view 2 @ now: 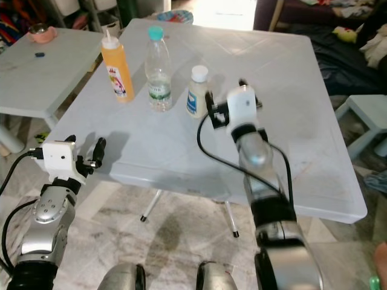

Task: Restocking fridge

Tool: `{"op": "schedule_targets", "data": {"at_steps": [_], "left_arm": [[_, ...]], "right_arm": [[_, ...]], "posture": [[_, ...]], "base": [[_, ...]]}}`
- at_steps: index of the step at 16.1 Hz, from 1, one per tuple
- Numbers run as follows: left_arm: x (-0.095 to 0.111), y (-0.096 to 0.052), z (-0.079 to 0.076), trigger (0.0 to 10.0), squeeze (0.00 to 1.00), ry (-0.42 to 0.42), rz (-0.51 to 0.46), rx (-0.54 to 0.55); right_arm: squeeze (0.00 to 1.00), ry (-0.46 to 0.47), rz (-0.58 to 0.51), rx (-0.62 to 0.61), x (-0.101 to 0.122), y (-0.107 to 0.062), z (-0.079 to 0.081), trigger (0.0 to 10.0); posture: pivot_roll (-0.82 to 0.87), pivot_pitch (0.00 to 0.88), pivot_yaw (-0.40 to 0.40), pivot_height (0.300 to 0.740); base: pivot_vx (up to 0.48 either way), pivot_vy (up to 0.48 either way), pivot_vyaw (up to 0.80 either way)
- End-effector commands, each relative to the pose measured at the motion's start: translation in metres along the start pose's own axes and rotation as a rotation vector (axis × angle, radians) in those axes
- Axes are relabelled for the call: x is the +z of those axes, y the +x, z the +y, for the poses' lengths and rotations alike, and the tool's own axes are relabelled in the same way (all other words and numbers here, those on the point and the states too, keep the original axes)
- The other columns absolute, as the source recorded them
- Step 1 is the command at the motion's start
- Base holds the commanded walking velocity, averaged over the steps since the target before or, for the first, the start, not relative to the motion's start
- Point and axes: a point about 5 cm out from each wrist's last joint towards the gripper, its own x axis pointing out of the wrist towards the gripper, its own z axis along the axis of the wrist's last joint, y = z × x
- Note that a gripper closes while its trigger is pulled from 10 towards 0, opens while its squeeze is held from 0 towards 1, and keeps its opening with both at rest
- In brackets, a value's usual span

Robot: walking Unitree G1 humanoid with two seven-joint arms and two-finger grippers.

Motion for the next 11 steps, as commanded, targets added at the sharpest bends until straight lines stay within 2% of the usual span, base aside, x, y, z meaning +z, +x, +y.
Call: {"op": "schedule_targets", "data": {"at_steps": [1, 5, 7, 9, 11], "left_arm": [[-0.001, -0.001, 0.001, 10.0, 0.00, -0.008, 0.012, 0.007], [0.000, 0.000, 0.003, 10.0, 0.00, 0.006, 0.007, 0.004], [0.000, 0.000, 0.003, 10.0, 0.00, 0.006, 0.009, 0.009], [0.000, 0.000, 0.003, 10.0, 0.00, 0.004, 0.010, 0.010], [-0.001, -0.001, 0.002, 10.0, 0.00, -0.002, 0.008, 0.012]], "right_arm": [[0.00, 0.006, -0.001, 0.023, 0.000, 0.002, 0.002, 10.0], [0.00, -0.014, -0.046, 0.079, 0.012, 0.016, 0.004, 10.0], [0.00, -0.069, -0.103, 0.104, 0.022, 0.022, 0.005, 10.0], [0.00, -0.077, -0.138, 0.127, 0.029, 0.025, 0.007, 10.0], [0.00, -0.075, -0.157, 0.155, 0.033, 0.027, 0.010, 10.0]], "posture": [[0.10, 0.099, -0.015, 0.740], [0.11, 0.098, -0.013, 0.740], [0.11, 0.098, -0.010, 0.740], [0.11, 0.097, -0.012, 0.740], [0.11, 0.095, -0.014, 0.740]], "base": [[0.000, 0.000, 0.00], [0.000, 0.000, 0.00], [0.000, 0.000, 0.00], [0.000, 0.000, 0.00], [0.000, 0.399, 0.00]]}}
